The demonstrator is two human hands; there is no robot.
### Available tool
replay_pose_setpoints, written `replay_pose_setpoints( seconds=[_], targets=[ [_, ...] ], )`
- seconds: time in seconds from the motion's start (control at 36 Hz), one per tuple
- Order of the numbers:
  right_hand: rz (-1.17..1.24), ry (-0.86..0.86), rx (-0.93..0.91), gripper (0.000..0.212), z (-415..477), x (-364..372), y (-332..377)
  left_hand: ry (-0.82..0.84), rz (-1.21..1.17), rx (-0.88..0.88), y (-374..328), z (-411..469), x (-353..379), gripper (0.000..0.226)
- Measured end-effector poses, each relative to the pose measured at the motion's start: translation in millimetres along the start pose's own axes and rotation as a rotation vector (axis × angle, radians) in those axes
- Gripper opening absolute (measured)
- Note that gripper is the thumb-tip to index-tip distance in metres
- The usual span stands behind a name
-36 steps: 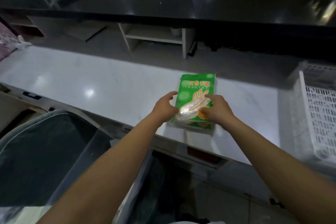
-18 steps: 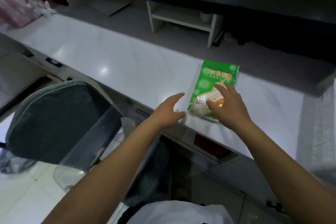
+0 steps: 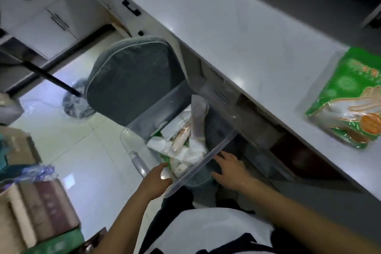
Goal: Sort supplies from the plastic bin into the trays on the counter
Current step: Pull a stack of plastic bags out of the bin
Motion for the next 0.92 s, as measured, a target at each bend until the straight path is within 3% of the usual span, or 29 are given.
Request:
replay_pose_setpoints(
  seconds=[0.11,0.22,0.44,0.67,0.78,0.92],
  targets=[
    [-0.121,0.102,0.015,0.076,28,36,4,0.105,0.08,0.01,14,24,2,0.053],
    [-0.15,0.022,0.066,0.072,49,44,10,0.165,0.068,0.057,15,51,-3,0.049],
    [-0.172,-0.057,0.224,0.07,61,60,26,0.259,0.109,0.103,13,142,-28,0.064],
    [-0.124,-0.082,0.258,0.068,63,71,37,0.165,0.028,0.193,-44,263,-24,0.051],
    [-0.153,-0.143,0.276,0.063,64,75,34,0.082,-0.073,0.134,-80,313,-10,0.035],
    [-0.153,-0.218,0.284,0.065,63,77,33,-0.015,-0.305,-0.029,-104,351,9,0.049]
  ],
)
Point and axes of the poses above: each hand's wrist, its own z-axis towards the middle knuckle, its own x-axis out of the palm, y = z × x, the point moved 4 cm from there along z, towards the middle knuckle, and after that the axes turned 1 degree about x, right-handed, at the moved point
